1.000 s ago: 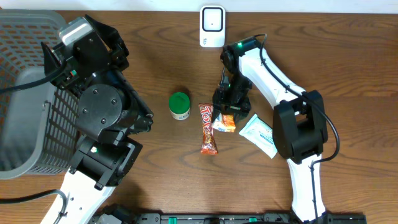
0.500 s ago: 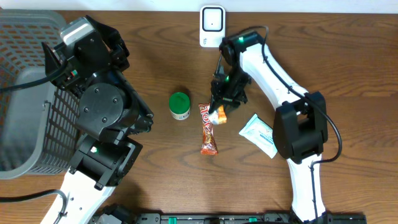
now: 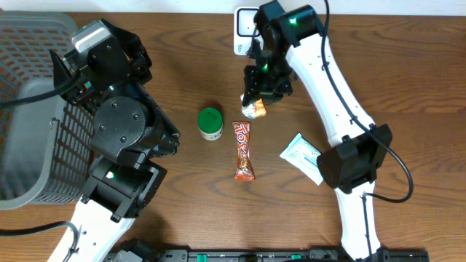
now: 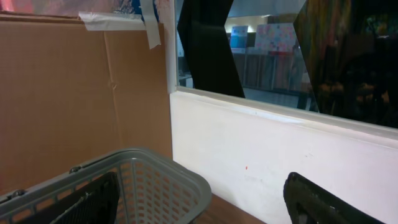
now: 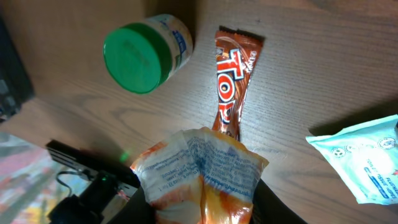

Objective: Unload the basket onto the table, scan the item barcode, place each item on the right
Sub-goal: 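Hold the Kleenex pack up in front of the scanner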

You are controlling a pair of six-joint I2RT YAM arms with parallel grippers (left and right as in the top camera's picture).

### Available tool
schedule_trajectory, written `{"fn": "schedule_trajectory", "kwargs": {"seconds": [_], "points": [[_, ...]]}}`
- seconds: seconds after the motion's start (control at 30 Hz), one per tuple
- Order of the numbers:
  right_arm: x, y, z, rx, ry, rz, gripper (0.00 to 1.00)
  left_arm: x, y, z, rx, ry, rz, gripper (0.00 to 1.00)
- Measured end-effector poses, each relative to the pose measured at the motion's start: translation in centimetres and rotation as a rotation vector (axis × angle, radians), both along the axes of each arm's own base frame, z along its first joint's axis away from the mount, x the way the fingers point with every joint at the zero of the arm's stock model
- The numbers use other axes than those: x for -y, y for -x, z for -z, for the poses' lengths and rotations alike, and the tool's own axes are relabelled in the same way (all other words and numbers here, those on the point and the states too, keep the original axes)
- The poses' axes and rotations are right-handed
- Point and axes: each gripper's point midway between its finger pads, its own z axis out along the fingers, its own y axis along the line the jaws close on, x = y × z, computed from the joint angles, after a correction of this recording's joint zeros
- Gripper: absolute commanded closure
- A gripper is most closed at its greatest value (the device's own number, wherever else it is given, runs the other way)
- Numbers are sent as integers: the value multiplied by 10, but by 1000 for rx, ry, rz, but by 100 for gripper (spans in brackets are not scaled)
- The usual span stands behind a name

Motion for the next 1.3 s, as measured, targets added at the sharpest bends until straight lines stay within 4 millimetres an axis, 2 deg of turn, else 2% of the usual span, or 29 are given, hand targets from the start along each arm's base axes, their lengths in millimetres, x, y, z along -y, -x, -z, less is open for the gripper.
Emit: {"fn": "schedule_trajectory", "kwargs": {"seconds": [0.17, 0.27, 0.33, 0.47, 0.7, 0.87, 0.93, 1.1, 1.3], "points": [[-2, 7, -12, 89, 87, -27, 80, 0, 0, 0, -1, -1, 0, 15], [5, 0, -29, 228, 187, -3, 79, 0, 0, 0, -3, -1, 0, 15], [9, -12, -46, 363, 247, 23, 75, 0, 0, 0, -3, -2, 0, 15], [8, -36, -73, 567, 297, 75, 75, 0, 0, 0, -2, -1, 0, 15], [-4, -75, -96, 770, 285, 163, 75, -1, 1, 0, 0, 0, 0, 15], [-6, -99, -113, 886, 275, 233, 64, -1, 1, 0, 0, 0, 0, 15], [-7, -113, -118, 947, 272, 266, 64, -1, 1, -1, 1, 0, 0, 15], [-19, -147, -114, 1090, 262, 273, 64, -1, 1, -1, 1, 1, 0, 15], [-19, -182, -84, 1197, 282, 247, 61, -1, 1, 0, -2, -1, 0, 15]]}}
